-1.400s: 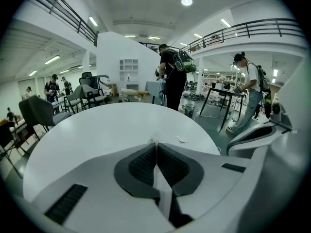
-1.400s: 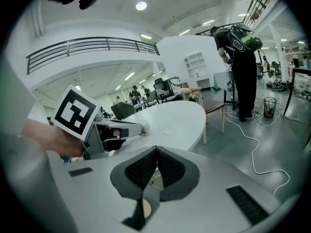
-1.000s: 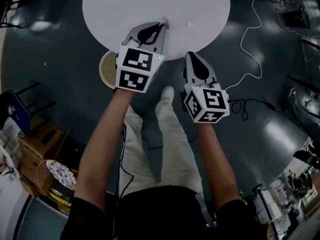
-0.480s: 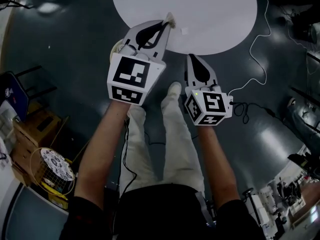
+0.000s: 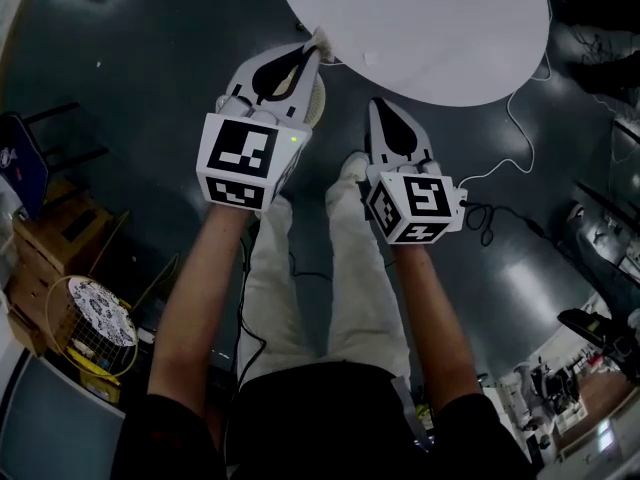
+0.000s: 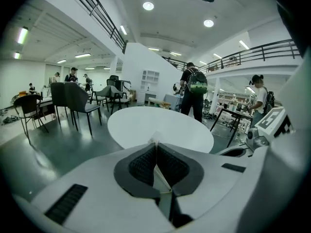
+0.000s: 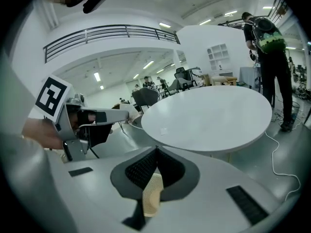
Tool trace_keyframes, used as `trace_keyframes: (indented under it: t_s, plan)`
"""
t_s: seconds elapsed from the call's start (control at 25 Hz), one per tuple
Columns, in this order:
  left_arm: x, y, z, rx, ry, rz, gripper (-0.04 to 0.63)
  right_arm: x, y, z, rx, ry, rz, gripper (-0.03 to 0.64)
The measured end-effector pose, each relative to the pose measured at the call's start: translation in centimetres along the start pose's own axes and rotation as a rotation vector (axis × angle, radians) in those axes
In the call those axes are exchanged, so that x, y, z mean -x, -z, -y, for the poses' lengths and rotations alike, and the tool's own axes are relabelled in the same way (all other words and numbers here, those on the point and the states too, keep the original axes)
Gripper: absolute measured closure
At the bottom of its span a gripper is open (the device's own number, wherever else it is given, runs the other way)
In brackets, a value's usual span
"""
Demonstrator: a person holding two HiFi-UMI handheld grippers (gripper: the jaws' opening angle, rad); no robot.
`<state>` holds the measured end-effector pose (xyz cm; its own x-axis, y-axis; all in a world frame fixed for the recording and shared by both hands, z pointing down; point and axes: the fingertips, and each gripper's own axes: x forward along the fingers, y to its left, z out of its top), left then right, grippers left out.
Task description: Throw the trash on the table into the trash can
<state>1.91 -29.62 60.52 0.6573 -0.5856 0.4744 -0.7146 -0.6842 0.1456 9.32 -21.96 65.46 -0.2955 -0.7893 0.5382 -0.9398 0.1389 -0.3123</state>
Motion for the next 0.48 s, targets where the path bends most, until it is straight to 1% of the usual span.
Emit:
trace_keyframes:
  t_s: [0.24,0.48]
  plan:
    - [2.2,3.2,-3.2,0.035,-0.047,-0.026,0.578,-1.8,1.6,-2.9,0.018,-0.031,-0.029,0.6]
    - [4.4,7.4,-5.7,0.079,-0.062,-0.048,0.578,-3.3,4.4,-6.1,0.027,-0.05,-0.063,0.6]
